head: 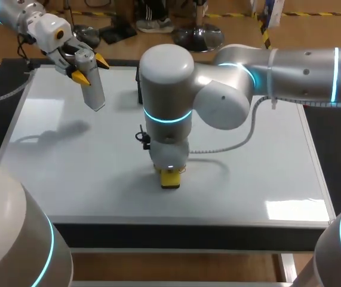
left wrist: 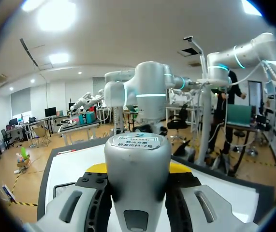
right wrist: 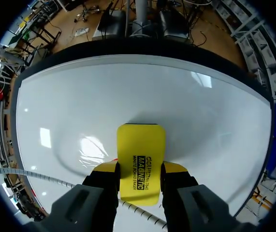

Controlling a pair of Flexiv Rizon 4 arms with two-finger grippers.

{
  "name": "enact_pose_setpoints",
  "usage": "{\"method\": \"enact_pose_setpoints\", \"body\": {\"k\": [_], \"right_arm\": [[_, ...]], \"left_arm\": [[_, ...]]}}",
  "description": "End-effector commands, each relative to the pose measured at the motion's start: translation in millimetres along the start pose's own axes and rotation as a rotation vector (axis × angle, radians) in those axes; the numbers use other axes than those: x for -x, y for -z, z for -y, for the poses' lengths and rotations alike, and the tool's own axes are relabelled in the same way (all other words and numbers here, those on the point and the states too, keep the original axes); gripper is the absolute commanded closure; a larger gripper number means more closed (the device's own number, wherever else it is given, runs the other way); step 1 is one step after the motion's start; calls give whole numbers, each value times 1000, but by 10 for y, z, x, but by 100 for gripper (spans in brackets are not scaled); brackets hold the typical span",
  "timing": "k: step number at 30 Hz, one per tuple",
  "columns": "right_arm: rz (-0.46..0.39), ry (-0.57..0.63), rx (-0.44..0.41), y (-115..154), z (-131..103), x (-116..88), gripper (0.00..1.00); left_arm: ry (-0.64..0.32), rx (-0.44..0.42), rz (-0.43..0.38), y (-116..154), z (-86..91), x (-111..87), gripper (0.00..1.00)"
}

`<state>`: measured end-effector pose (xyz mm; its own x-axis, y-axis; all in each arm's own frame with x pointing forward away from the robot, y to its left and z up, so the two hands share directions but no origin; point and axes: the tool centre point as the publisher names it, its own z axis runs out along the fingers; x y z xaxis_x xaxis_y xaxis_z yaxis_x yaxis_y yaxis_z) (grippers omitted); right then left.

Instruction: Pick up the inspection probe, press it on each red-marked spot on the whiteboard one by one, put down the probe, pick up the eraser, and wipe off all the red marks.

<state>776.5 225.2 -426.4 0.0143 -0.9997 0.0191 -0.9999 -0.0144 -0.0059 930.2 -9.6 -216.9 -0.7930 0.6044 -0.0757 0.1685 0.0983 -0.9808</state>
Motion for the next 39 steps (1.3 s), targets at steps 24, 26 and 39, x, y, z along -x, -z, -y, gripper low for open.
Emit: {"method": "enact_pose_setpoints", "body": {"k": [24,26,39], "right_arm": [[-56,-161,23,-115,153,-725,100],[-61,-167,24,-109,161,-769,100],[-73,-123,37,125,212,-834,100]], "left_arm": [[-1,0,-3,9,6,3,100],[-1,0,-3,9,6,3,100],[-1,0,-3,9,6,3,100]]}}
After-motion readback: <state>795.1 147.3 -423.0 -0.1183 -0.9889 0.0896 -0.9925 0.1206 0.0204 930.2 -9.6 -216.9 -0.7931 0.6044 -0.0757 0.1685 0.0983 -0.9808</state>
